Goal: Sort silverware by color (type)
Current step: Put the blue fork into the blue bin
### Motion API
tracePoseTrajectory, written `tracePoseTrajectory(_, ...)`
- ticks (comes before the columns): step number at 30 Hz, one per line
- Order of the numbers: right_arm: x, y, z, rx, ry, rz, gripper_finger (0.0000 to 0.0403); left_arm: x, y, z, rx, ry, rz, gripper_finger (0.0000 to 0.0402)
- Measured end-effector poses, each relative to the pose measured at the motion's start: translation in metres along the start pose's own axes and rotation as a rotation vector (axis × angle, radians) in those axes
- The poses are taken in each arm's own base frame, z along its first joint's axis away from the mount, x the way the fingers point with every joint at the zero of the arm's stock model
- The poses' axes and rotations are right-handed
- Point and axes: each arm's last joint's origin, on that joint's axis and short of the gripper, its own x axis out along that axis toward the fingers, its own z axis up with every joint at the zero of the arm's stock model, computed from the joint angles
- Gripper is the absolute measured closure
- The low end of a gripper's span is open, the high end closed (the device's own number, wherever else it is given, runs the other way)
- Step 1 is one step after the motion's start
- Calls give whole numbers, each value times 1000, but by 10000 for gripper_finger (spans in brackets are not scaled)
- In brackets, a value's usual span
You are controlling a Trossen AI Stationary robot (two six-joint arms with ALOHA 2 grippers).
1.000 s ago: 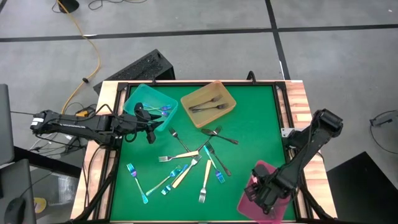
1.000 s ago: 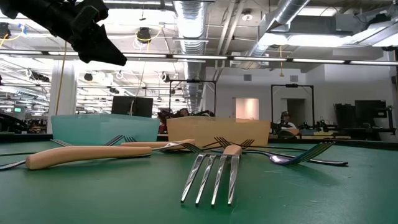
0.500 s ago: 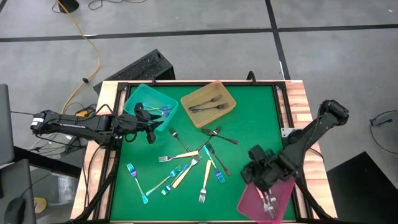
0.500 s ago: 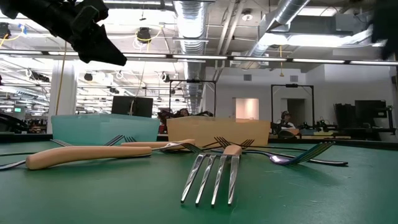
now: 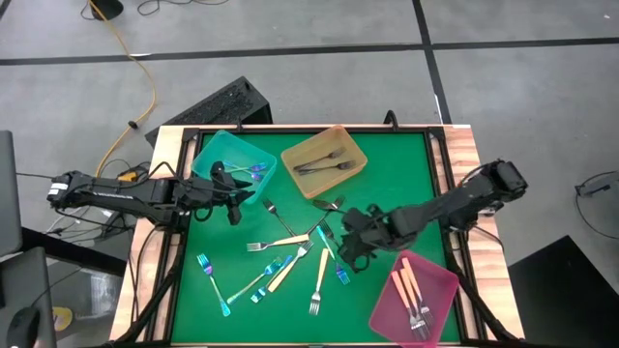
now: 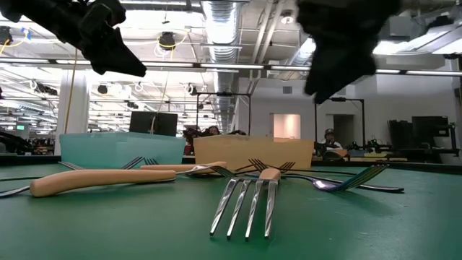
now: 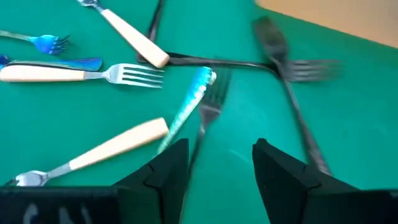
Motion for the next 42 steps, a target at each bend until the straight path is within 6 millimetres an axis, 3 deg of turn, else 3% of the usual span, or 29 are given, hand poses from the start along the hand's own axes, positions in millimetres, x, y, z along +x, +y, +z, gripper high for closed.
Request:
tracePoseTrajectory(6, 39, 3, 13, -22, 97, 111, 204, 0, 0, 0, -9, 2, -8, 287)
tracePoseTrajectory(14, 76, 15, -6, -35, 277, 185, 204, 0, 0, 0, -10, 2, -9, 287)
tracePoseTrajectory(32, 80, 24, -18, -59, 238, 154, 216, 0, 0, 0, -11, 5, -17, 287)
tracePoseTrajectory(42, 96, 33, -30, -82, 256, 181, 234, 1, -1, 0, -10, 5, -17, 287)
